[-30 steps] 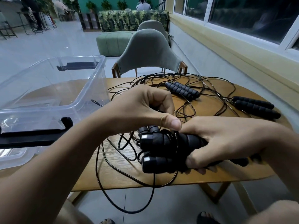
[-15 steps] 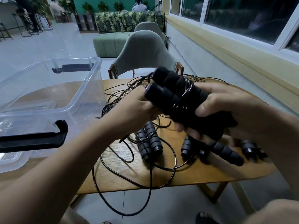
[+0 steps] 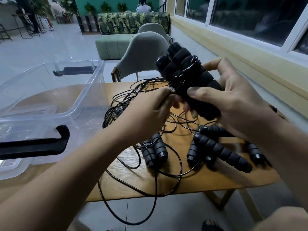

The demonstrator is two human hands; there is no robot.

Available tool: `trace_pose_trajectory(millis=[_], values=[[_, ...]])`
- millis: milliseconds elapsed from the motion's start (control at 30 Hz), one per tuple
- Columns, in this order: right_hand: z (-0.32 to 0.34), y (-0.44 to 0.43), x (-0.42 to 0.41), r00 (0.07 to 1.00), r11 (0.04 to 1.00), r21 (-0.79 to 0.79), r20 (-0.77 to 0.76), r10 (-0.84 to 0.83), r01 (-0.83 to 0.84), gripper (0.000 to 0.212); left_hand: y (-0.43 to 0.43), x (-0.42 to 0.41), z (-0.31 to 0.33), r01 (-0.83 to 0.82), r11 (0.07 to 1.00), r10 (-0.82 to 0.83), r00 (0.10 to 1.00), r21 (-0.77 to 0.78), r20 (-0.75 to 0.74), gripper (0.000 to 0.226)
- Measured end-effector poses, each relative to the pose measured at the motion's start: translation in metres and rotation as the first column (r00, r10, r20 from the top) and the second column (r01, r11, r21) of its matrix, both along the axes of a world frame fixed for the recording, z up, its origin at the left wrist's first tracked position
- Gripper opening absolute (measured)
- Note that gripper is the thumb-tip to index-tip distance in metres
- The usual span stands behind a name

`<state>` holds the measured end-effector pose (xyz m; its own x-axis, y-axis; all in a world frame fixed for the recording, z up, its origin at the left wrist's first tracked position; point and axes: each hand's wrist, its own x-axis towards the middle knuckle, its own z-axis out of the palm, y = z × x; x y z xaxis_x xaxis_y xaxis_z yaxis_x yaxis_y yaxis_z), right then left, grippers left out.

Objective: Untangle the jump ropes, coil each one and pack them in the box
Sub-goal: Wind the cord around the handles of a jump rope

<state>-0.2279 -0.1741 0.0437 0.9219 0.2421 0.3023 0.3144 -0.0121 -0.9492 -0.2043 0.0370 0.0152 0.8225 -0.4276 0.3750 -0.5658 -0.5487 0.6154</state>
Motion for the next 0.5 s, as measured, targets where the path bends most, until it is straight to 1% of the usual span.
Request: trace_pose_trajectory(millis=[67, 133, 267, 400, 500], values=[[0.0, 0.0, 0.0, 0.991, 0.993, -0.053, 0.094, -0.099, 0.104, 0.043, 0.001, 0.001, -0.001, -0.002, 0.999, 0.0, 1.0, 0.052, 0.027, 0.024], [-0.001, -0.001, 0.0, 0.973, 0.979, -0.08, 0.15, -0.175, 0.188, 0.041, 0.001, 0.002, -0.002, -0.019, 0.996, 0.017, 0.999, 0.089, 0.03, 0.023], [-0.006, 0.0, 0.001, 0.906, 0.891, -0.248, 0.292, -0.305, 0.38, 0.04, 0.0, 0.002, -0.001, -0.061, 0.985, 0.051, 0.997, 0.161, 0.063, 0.023], [-0.011, -0.004, 0.009, 0.838, 0.792, -0.341, 0.414, -0.356, 0.506, 0.039, 0.0, 0.0, 0.001, -0.097, 0.966, 0.068, 0.99, 0.24, 0.125, 0.025], [-0.012, -0.006, 0.014, 0.832, 0.727, -0.43, 0.419, -0.364, 0.535, 0.038, 0.003, 0.0, 0.003, -0.113, 0.944, 0.059, 0.983, 0.311, 0.176, 0.027]])
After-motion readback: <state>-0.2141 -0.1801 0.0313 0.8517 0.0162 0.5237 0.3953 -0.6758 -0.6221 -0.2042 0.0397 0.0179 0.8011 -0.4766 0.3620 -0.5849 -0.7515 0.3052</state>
